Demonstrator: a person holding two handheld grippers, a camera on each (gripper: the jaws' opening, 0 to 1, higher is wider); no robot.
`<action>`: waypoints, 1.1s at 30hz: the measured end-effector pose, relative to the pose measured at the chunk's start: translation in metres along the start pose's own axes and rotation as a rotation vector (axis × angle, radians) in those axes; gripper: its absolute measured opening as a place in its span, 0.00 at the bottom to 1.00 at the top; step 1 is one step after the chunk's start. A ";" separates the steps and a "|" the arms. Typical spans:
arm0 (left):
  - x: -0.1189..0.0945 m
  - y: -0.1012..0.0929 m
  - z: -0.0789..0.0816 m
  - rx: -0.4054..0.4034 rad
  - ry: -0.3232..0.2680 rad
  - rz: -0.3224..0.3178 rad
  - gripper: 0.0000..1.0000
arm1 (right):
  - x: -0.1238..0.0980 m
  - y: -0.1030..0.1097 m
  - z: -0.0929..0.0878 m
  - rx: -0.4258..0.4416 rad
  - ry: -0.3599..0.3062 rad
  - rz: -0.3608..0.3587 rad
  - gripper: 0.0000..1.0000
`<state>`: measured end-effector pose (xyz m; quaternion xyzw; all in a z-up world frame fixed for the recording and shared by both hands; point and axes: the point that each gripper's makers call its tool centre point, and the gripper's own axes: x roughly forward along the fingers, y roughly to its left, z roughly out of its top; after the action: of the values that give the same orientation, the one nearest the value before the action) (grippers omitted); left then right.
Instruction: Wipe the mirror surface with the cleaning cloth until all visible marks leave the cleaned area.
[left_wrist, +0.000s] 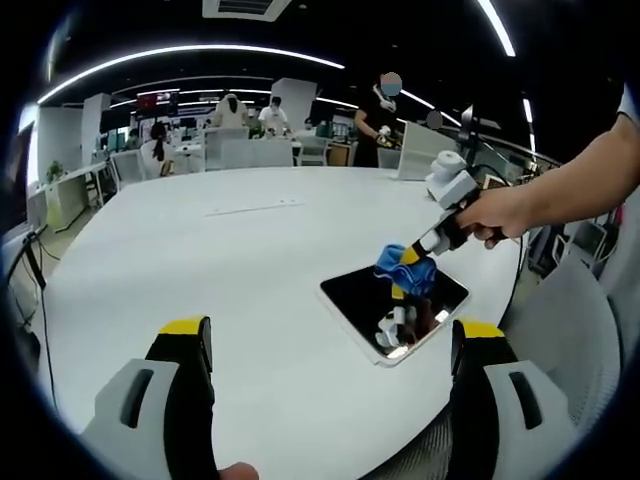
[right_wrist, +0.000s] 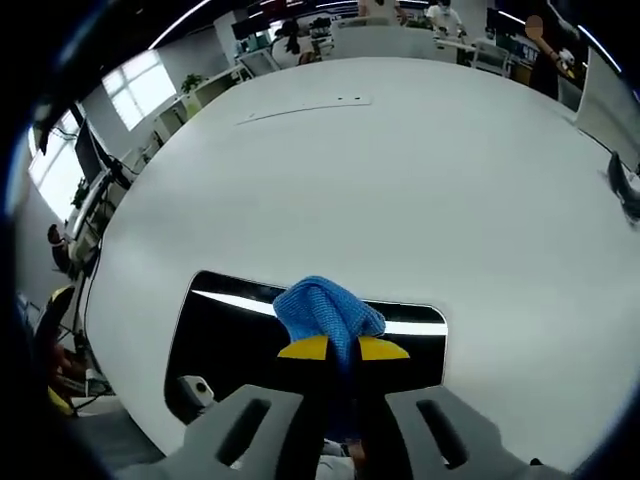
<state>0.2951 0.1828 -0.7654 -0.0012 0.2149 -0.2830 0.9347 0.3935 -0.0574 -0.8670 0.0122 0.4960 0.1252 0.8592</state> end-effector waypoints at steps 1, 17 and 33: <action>0.000 -0.001 0.000 0.001 0.001 -0.002 0.99 | -0.001 0.001 -0.001 -0.001 -0.001 0.001 0.03; 0.000 -0.007 -0.003 0.015 0.005 -0.015 0.99 | -0.015 0.009 -0.025 0.012 -0.033 0.000 0.03; 0.006 0.001 0.023 -0.021 -0.027 -0.027 0.99 | -0.030 0.016 -0.053 0.022 -0.027 0.022 0.03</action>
<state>0.3097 0.1776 -0.7476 -0.0178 0.2053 -0.2931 0.9336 0.3308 -0.0542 -0.8659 0.0286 0.4857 0.1289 0.8641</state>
